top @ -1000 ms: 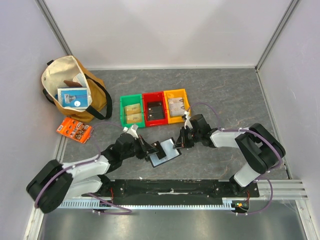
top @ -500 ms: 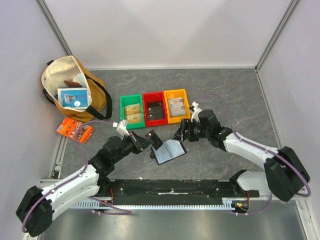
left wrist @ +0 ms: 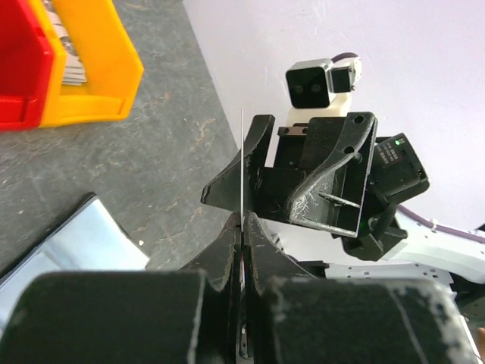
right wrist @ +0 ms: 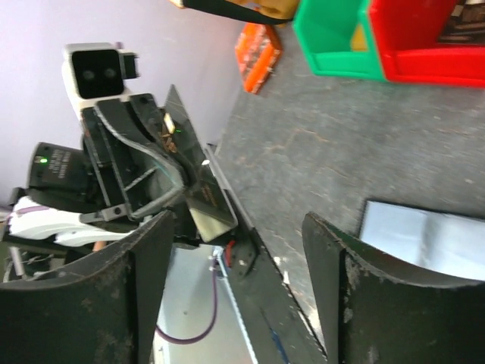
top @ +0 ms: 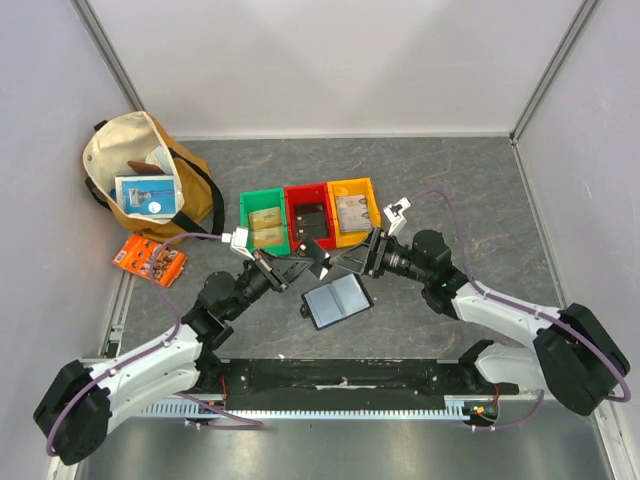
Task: Take the credit cards out of the card holder
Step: Remove the credit card from the card holder, then place the credit card in the storage box.
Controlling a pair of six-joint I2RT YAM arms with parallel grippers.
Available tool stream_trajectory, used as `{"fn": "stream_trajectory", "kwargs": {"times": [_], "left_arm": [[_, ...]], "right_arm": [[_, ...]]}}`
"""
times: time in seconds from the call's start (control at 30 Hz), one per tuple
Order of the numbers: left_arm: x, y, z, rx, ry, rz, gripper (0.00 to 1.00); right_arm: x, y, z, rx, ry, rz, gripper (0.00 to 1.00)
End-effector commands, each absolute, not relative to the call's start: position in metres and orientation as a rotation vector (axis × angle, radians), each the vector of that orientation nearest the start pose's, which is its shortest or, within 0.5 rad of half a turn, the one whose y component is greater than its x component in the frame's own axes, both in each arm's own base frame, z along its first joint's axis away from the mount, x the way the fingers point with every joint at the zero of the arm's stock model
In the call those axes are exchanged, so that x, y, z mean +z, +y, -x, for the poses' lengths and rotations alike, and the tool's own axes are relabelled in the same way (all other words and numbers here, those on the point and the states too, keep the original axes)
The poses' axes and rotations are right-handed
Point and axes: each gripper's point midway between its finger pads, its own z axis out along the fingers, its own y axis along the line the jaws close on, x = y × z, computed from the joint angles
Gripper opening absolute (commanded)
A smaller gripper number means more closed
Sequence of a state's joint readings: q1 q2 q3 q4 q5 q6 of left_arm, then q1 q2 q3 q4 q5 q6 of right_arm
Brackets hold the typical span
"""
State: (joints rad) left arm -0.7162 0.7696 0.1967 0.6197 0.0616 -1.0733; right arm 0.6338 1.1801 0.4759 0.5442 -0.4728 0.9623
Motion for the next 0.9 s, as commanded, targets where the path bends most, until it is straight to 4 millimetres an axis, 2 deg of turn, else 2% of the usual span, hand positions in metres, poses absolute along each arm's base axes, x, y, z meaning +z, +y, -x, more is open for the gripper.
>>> {"fn": "stream_trajectory", "kwargs": {"times": [0.0,0.07,0.1,0.23,0.3,0.33,0.5,0.7,0.8,0.87], "left_arm": [[0.259,-0.251,-0.205,-1.566,1.523,0.216,0.02],[0.261,-0.253,-0.204,-1.576,1.518,0.209,0.02],[0.261,-0.253,-0.204,-1.578,1.517,0.206,0.02],[0.263,-0.255,-0.202,-1.579,1.521,0.183,0.03],[0.26,-0.255,-0.202,-1.556,1.538,0.159,0.08],[0.256,-0.255,-0.202,-1.534,1.563,0.148,0.12],[0.236,-0.244,-0.206,-1.364,1.696,0.079,0.38],[0.222,-0.215,-0.215,-1.104,1.847,-0.054,0.68],[0.229,-0.21,-0.218,-0.985,1.9,-0.203,0.74],[0.227,-0.211,-0.221,-0.937,1.946,-0.306,0.75]], "right_arm": [[0.234,0.314,-0.211,1.713,1.783,0.131,0.73],[0.236,0.319,-0.21,1.735,1.778,0.145,0.67],[0.235,0.32,-0.21,1.737,1.782,0.148,0.6],[0.232,0.321,-0.211,1.725,1.787,0.165,0.23],[0.228,0.319,-0.213,1.677,1.802,0.181,0.03],[0.224,0.318,-0.214,1.644,1.817,0.196,0.0],[0.217,0.305,-0.223,1.493,1.871,0.259,0.0],[0.208,0.292,-0.247,1.248,1.999,0.391,0.0],[0.214,0.299,-0.251,1.215,2.004,0.537,0.0],[0.218,0.302,-0.249,1.213,2.006,0.631,0.0]]}}
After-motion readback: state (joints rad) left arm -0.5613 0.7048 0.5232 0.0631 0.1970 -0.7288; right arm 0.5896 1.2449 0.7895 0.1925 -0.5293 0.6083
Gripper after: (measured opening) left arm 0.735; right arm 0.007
